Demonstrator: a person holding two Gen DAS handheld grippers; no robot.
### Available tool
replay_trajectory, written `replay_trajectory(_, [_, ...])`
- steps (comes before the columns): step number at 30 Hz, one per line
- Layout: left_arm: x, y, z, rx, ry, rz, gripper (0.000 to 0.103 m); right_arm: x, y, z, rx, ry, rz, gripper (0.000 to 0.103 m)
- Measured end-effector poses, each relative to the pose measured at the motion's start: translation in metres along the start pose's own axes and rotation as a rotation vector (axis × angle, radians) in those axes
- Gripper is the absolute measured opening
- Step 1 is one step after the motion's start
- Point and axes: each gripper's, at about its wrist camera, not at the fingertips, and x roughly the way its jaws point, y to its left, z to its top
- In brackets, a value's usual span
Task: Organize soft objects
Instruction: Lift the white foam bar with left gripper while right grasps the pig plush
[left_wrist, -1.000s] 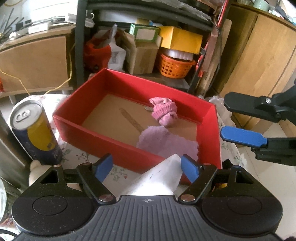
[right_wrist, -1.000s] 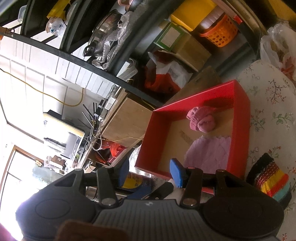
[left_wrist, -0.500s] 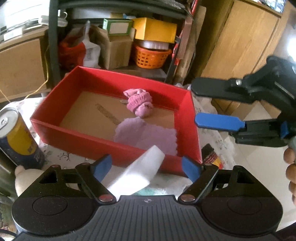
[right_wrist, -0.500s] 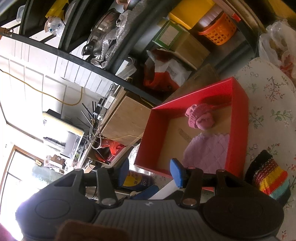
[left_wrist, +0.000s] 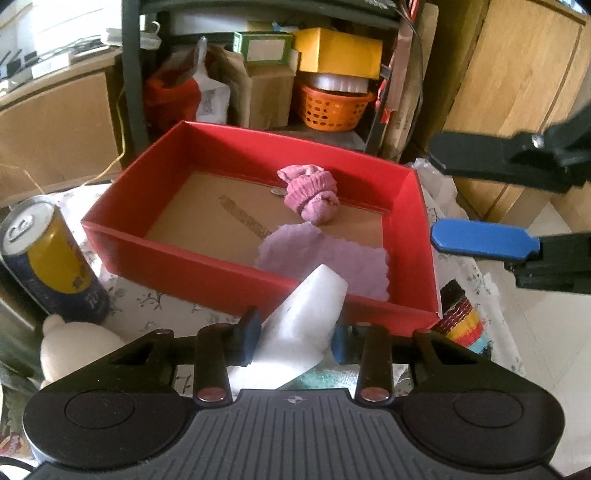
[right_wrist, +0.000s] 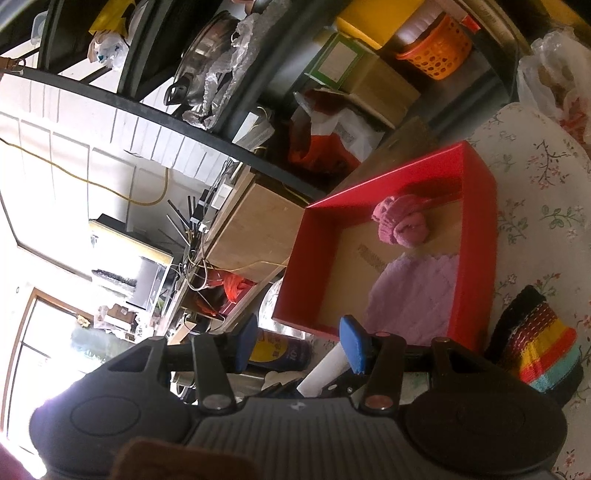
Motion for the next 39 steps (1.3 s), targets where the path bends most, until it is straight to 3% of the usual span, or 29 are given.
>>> replay_trajectory(6, [-0.022, 0.013, -0.004, -0.087, -0.003, -0.039, 0.037, -0.006, 0.005, -0.010, -0.020, 0.016, -0.006, 0.021])
replay_trajectory(12, [-0.046, 0.027, -0.016, -0.179, -0.006, -0.092, 0.036, -0.021, 0.010, -0.037, -0.124, 0.042, -0.071, 0.021])
replay_trajectory(21, [-0.070, 0.029, -0.036, -0.194, -0.011, -0.095, 0.036, -0.035, 0.012, -0.075, -0.205, 0.127, -0.094, 0.021])
replay_trajectory(24, [-0.079, 0.033, -0.042, -0.208, -0.016, -0.099, 0.036, -0.035, 0.022, -0.091, -0.323, 0.178, -0.120, 0.024])
replay_trajectory(28, [-0.086, 0.041, -0.044, -0.237, -0.021, -0.117, 0.036, -0.030, 0.049, -0.124, -0.612, 0.247, -0.153, 0.055])
replay_trajectory(31, [-0.088, 0.046, -0.044, -0.254, -0.023, -0.123, 0.035, -0.018, 0.066, -0.156, -0.837, 0.315, -0.158, 0.055])
replay_trajectory(34, [-0.091, 0.049, -0.043, -0.261, -0.028, -0.128, 0.035, 0.003, 0.073, -0.181, -0.999, 0.376, -0.234, 0.055])
replay_trajectory(39, [-0.091, 0.057, -0.044, -0.277, -0.020, -0.137, 0.035, 0.034, 0.074, -0.196, -1.129, 0.527, -0.268, 0.055])
